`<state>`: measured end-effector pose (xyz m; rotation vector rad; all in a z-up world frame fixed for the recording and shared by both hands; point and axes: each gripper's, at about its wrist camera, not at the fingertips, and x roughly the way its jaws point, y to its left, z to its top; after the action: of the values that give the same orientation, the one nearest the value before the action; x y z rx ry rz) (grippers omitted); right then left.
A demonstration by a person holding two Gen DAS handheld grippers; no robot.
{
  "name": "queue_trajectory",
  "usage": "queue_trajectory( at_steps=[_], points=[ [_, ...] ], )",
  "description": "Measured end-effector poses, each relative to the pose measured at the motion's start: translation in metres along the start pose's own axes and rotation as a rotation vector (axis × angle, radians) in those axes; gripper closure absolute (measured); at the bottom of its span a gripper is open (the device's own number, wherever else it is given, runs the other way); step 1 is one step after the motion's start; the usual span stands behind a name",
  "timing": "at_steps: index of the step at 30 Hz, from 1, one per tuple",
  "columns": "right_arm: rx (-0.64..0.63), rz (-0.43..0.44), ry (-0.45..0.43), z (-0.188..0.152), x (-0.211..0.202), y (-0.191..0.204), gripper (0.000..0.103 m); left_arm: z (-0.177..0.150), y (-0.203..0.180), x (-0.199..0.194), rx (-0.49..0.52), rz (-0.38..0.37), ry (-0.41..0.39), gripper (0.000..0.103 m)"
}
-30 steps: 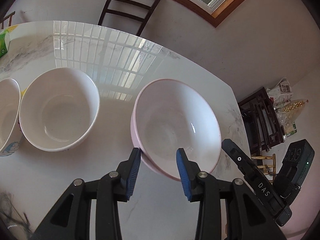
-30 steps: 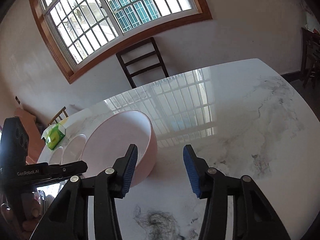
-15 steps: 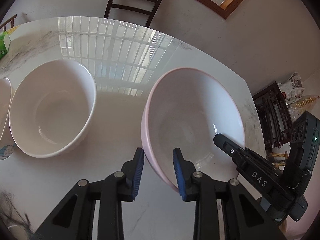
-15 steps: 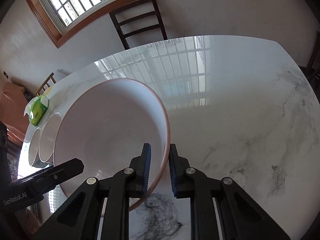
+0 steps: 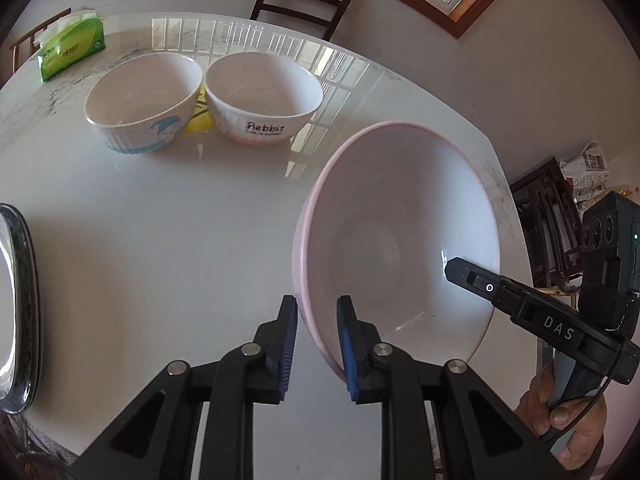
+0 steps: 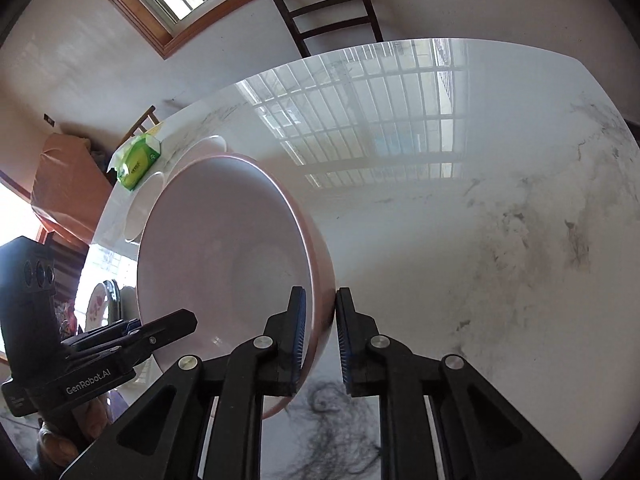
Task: Organize plates and bowls
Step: 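Carry the pink bowl beside the plate stack and lower it onto the table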
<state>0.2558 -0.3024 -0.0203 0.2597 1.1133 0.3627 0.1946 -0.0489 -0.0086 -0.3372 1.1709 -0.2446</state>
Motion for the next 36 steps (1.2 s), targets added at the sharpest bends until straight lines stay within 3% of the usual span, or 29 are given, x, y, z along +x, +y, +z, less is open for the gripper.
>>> queue_trajectory(
  at_steps=[8,15,27,36],
  points=[
    [-0.055,0.101,0.139,-0.061,0.019,0.071,0.088,-0.053,0.071,-0.055,-0.047,0.074,-0.023,0.082],
    [-0.112,0.123,0.228,-0.088,0.044,0.123,0.088,-0.071,0.095,-0.076,-0.053,0.125,-0.018,0.082],
    [-0.133,0.095,0.302,-0.094,0.067,0.170,0.087,-0.076,0.137,-0.075,-0.109,0.101,0.010,0.082],
    [-0.130,0.072,0.312,-0.095,0.069,0.180,0.085,-0.075,0.136,-0.071,-0.087,0.103,0.025,0.078]
  ],
)
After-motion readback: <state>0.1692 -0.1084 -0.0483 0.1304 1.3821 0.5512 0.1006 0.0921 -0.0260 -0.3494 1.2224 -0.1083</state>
